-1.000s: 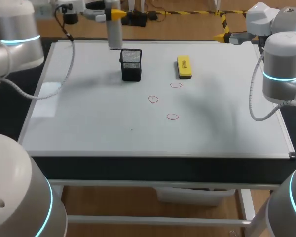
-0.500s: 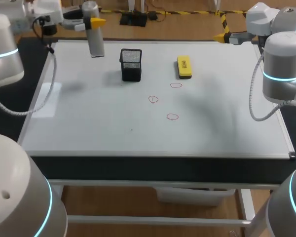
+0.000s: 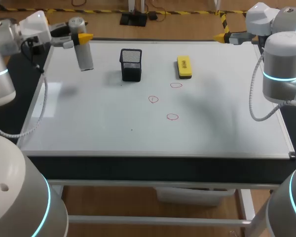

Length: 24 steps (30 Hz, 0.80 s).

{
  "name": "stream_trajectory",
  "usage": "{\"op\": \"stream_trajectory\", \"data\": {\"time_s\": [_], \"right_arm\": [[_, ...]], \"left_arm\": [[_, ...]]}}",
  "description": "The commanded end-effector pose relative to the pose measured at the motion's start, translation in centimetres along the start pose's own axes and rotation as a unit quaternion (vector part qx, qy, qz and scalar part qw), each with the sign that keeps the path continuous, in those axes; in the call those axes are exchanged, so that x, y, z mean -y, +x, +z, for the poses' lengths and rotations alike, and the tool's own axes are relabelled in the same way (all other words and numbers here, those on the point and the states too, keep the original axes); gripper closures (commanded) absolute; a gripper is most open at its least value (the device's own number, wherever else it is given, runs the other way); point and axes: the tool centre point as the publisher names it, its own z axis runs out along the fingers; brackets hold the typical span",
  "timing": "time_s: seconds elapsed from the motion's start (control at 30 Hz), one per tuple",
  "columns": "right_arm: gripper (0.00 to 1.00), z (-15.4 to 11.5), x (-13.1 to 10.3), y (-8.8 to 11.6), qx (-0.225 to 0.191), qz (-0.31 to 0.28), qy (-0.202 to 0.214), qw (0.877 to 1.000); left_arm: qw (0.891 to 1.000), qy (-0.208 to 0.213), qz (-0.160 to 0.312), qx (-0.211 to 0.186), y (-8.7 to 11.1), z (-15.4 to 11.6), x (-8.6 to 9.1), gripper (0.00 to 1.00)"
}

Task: Pick up the inspection probe, press it on each red-marked spot on the whiteboard one by one, put down the probe, pick up the eraser, and wipe off all the red marks.

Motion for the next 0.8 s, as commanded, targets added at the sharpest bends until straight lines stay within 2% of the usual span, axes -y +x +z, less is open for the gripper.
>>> {"op": "stream_trajectory", "data": {"time_s": [0.03, 0.27, 0.7, 0.73, 0.8], "right_arm": [[0.00, 0.0, 0.0, -0.1, -0.001, 0.000, 0.000, 1.000], [0.00, 0.0, 0.0, -0.1, -0.001, 0.000, 0.000, 1.000], [0.00, 0.0, 0.0, -0.1, -0.001, 0.000, 0.000, 1.000], [0.00, 0.4, 0.3, 0.0, -0.028, -0.026, 0.014, 0.999], [0.00, 1.7, 1.1, 0.2, -0.099, -0.099, 0.056, 0.989]], "left_arm": [[1.000, 0.000, -0.003, 0.019, 0.7, -0.9, -0.3, 1.00], [1.000, -0.001, -0.003, 0.024, 0.5, -2.4, -1.3, 1.00], [1.000, -0.001, -0.001, 0.028, 0.6, -2.9, -1.6, 1.00], [1.000, -0.001, -0.001, 0.028, 0.6, -2.9, -1.6, 1.00], [1.000, -0.001, -0.001, 0.028, 0.6, -2.9, -1.6, 1.00]]}}
